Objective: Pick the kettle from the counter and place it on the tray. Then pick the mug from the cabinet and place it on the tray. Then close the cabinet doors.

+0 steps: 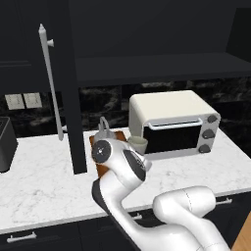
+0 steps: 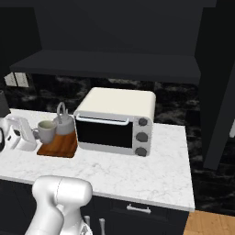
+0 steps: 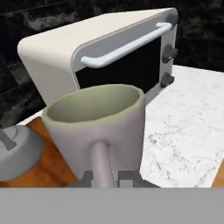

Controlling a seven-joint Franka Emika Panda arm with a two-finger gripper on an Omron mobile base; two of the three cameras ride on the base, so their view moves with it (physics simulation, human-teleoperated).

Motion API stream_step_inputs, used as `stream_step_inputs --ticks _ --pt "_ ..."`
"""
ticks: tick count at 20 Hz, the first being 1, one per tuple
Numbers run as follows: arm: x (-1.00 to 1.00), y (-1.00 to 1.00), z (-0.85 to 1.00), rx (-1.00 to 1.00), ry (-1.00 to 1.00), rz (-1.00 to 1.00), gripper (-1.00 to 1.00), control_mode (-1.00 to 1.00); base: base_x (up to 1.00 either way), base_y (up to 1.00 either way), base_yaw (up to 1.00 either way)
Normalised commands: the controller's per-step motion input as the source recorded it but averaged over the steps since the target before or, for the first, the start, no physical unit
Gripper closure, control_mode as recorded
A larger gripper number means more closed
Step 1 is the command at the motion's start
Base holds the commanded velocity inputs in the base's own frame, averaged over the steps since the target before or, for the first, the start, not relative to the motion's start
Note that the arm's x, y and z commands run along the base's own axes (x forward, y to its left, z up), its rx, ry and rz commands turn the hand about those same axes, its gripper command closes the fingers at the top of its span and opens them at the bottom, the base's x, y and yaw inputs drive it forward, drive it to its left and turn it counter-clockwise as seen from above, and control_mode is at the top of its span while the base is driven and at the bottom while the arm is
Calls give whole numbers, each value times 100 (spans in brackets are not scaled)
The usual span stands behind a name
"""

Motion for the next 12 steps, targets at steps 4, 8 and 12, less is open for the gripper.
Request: stream_step_inputs --ticks 4,8,12 --pt "26 29 -41 0 0 -16 100 -100 0 0 0" --pt "37 28 -44 0 0 -11 100 -100 0 0 0" --pt "50 9 -28 0 0 -5 100 -100 0 0 0"
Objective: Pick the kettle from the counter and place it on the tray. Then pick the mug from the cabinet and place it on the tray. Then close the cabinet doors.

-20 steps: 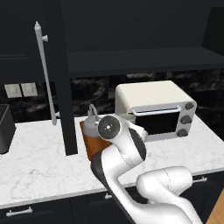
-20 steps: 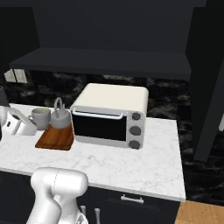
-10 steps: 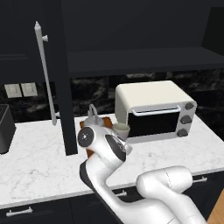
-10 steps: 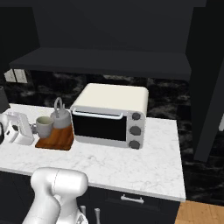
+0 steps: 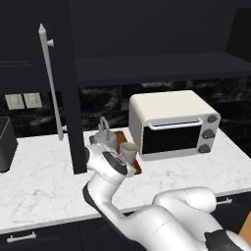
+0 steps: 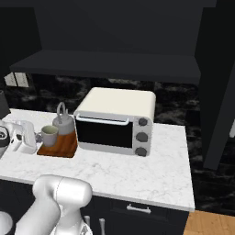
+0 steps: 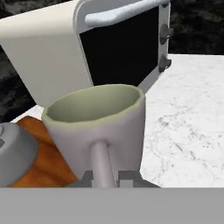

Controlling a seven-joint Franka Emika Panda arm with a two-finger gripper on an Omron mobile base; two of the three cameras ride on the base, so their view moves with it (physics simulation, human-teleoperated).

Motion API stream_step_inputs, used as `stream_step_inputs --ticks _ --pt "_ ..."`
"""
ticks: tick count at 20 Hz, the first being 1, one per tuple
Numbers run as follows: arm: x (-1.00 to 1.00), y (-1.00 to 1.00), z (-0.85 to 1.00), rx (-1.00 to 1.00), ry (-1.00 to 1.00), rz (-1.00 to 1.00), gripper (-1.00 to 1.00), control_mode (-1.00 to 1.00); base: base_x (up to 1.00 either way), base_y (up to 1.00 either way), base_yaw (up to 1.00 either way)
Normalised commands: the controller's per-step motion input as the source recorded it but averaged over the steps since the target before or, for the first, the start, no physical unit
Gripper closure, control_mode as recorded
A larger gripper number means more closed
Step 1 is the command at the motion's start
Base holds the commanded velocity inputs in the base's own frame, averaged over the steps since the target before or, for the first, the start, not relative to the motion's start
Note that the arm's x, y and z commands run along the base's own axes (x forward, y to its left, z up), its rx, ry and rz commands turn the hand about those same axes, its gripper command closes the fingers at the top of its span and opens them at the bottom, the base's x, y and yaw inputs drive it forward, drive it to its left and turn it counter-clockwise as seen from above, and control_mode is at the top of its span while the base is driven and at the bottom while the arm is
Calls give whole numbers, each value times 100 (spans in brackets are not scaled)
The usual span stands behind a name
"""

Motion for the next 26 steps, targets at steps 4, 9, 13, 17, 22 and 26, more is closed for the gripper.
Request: stream_step_inputs --ticks 4,9,13,17,22,26 --pt "48 12 -31 -4 1 -1 100 -100 0 0 0" --pt "37 12 -40 -9 11 0 100 -100 0 0 0" --pt "22 11 -38 -14 7 0 100 -100 0 0 0" --pt "8 5 -23 -11 0 0 100 -100 0 0 0" --pt "15 6 -23 -8 0 0 100 -100 0 0 0" --pt "20 2 -18 -1 -1 0 100 -100 0 0 0"
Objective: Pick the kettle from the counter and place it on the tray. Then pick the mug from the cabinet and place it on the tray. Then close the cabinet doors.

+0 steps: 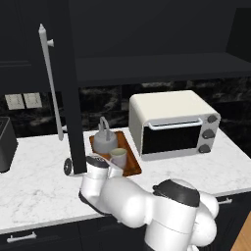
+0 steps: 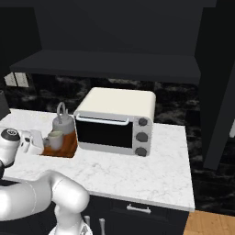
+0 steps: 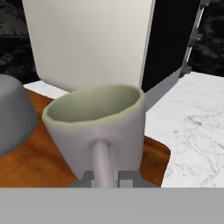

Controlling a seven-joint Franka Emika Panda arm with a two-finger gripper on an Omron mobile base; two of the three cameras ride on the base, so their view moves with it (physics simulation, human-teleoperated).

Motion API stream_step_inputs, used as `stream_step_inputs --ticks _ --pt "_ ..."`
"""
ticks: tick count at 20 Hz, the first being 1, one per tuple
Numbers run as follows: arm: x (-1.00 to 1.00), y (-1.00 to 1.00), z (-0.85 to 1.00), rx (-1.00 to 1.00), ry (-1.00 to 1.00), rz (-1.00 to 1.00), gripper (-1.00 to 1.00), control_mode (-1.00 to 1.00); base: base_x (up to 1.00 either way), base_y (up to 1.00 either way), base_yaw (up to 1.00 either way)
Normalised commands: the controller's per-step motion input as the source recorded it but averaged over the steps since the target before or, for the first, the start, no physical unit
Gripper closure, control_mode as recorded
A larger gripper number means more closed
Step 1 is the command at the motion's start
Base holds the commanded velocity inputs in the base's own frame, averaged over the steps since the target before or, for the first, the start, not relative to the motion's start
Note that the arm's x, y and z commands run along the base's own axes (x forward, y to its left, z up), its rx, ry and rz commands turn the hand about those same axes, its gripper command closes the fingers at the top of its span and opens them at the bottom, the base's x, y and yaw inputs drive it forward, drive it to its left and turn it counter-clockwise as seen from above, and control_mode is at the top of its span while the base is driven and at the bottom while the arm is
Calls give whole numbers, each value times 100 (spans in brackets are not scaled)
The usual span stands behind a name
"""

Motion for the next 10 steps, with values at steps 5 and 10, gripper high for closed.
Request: stream_step_inputs --ticks 5,10 --pt "25 0 -8 0 -1 0 100 -100 0 0 0" --pt "25 0 -11 0 0 0 100 -100 0 0 0"
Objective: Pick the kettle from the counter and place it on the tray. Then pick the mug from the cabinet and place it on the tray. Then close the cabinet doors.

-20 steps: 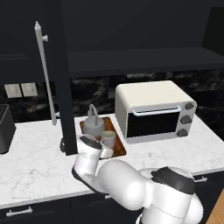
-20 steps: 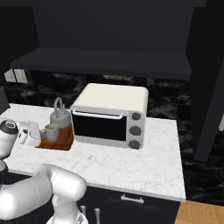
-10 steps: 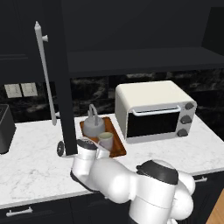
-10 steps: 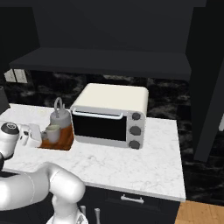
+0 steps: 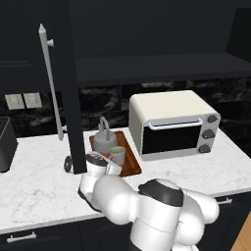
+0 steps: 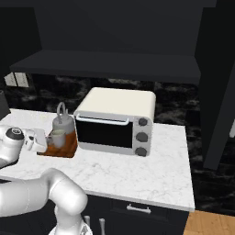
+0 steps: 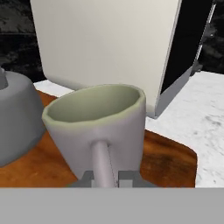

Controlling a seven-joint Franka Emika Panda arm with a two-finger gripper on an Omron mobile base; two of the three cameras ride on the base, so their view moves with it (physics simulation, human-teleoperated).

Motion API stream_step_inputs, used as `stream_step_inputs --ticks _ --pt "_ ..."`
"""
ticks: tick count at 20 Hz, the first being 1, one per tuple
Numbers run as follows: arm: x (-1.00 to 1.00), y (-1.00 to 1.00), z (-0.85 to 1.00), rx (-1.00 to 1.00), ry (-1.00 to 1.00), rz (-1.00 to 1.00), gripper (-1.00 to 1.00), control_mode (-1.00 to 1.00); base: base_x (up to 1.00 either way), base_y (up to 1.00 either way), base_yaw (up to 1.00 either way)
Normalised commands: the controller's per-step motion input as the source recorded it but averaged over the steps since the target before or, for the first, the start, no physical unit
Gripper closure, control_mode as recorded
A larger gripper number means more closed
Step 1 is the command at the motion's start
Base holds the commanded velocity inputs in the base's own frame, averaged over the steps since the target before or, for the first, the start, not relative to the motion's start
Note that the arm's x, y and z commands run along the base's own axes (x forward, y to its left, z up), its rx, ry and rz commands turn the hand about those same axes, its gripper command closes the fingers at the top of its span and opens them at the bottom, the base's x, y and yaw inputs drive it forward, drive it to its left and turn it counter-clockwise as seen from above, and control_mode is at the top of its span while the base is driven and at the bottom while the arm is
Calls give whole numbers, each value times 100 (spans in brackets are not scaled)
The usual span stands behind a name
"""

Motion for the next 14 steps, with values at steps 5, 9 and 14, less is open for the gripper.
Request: stream_step_inputs --ticks 5,9,14 --pt "27 -1 -24 0 0 0 100 -100 0 0 0" --pt "21 0 -31 0 0 0 100 -100 0 0 0" --pt "9 0 -22 0 0 0 100 -100 0 0 0"
